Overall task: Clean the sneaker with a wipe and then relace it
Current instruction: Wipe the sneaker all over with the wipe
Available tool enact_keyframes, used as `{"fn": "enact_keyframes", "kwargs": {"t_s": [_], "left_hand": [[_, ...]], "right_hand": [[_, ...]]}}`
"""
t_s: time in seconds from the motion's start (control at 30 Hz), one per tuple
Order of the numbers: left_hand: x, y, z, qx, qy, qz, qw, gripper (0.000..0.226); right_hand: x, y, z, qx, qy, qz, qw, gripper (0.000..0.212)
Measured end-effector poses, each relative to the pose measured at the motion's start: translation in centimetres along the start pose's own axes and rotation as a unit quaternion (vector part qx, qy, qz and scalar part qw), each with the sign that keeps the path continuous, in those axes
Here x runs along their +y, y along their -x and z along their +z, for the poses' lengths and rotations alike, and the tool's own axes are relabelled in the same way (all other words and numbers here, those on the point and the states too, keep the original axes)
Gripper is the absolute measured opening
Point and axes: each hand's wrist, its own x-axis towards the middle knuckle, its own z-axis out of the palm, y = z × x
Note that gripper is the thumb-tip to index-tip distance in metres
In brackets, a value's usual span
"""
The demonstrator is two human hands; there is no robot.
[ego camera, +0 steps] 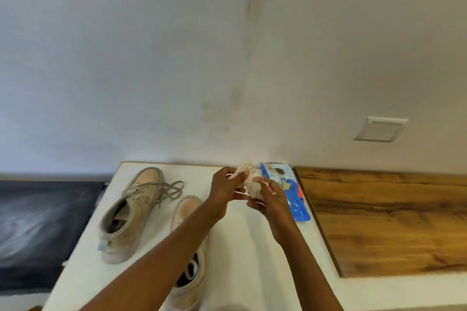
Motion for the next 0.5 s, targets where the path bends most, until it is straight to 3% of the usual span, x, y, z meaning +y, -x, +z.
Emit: {"fn": "enact_keyframes", "kwargs": {"t_s": [0.1,0.23,0.33,0.43,0.5], "left_hand": [[1.0,3.1,-3.0,-0.010,-0.051,0.007,0.999,0.019],[2.7,6.4,-6.0,-0.003,-0.155,0.040,0.987,0.020],[3.5,8.5,-7.8,-0.016,-0.115,0.033,0.993,0.011],[3.4,9.7,-9.2,0.041,-0.137,0.020,0.990,0.035],[3.2,10.3,-10.0,0.109,-0.217,0.095,0.965,0.042]], "right_hand": [[0.0,4.6,1.3,-0.074,-0.087,0.014,0.993,0.029],[-0.5,8.6,3.8,-0.160,-0.053,0.091,0.981,0.036],[-0.4,10.8,5.0,-0.224,-0.009,0.099,0.970,0.030],[-0.9,12.6,6.3,-0.177,0.062,0.080,0.979,0.020],[-1.0,13.0,6.8,-0.137,0.098,0.067,0.983,0.028]]}}
